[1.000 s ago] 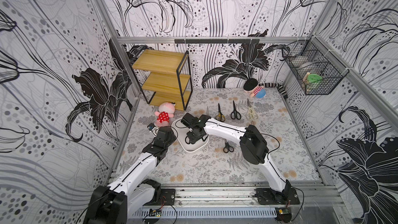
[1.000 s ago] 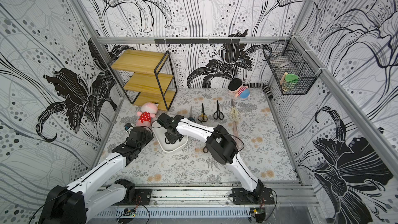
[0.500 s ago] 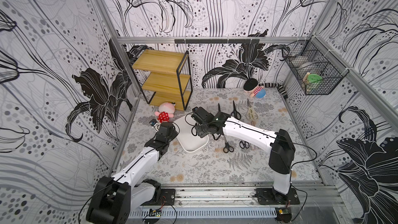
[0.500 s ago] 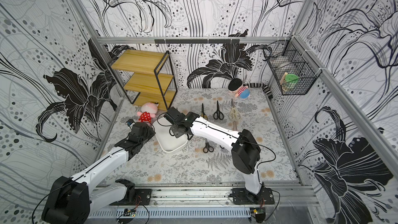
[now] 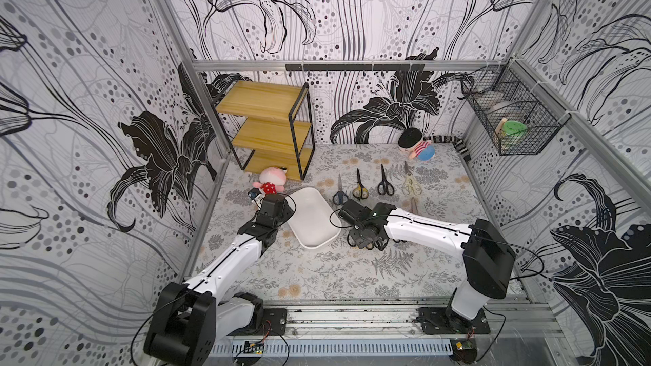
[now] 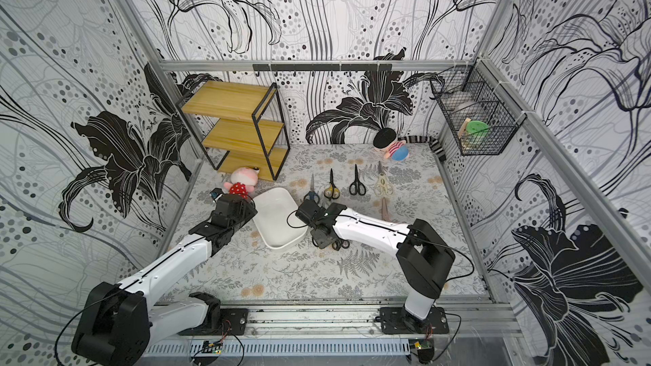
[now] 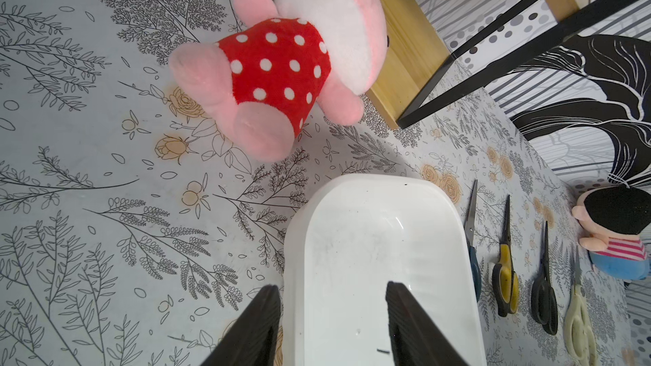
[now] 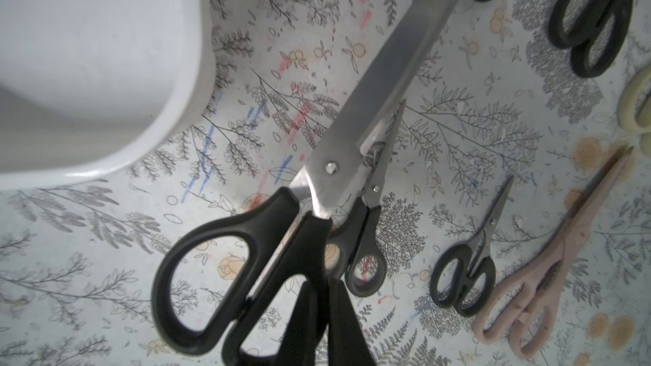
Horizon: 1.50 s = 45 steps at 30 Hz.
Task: Take the scissors out of the storage box
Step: Adjust the storage box at the center of the board, then place the scissors at the center of the board.
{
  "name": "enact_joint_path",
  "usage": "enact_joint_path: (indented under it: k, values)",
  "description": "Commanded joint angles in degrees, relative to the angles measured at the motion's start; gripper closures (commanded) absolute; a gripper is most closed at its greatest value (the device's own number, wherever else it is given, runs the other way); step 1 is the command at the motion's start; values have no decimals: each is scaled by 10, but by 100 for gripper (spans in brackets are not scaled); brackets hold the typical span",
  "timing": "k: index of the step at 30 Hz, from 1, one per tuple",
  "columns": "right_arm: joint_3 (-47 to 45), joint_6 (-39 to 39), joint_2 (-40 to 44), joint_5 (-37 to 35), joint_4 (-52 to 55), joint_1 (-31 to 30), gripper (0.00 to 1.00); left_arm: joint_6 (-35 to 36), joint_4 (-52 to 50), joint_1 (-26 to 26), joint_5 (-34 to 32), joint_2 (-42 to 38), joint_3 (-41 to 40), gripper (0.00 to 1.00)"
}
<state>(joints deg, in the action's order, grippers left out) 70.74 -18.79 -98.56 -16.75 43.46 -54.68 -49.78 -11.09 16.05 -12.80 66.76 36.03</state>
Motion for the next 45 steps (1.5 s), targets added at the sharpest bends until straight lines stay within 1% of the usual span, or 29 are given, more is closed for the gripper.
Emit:
enact_joint_path:
  k: [1, 4, 12, 21, 26, 33, 40, 45]
  values:
    - [0, 3, -30, -3, -26, 0, 100, 14, 8, -3, 5, 1, 18, 46]
    - [12, 12, -60, -5, -44, 0, 100, 17, -1, -3, 0, -6, 19, 46]
    - [21, 29, -88, 65, -101, -1, 100, 14, -15, -3, -18, -44, -6, 46]
    - [82, 43, -123, 107, -109, -1, 100, 8, -17, -3, -21, -53, -18, 46]
    - [115, 47, -142, 118, -106, -1, 100, 8, -19, -3, -25, -57, -20, 46]
    - [77, 49, -116, 70, -86, -1, 100, 3, -19, -3, -29, -64, -30, 46]
    - [26, 30, -95, 84, -82, -2, 100, 0, -17, -3, -28, -57, -29, 46]
    - [20, 23, -104, 79, -85, 0, 100, 2, -18, -3, -29, -58, -27, 46]
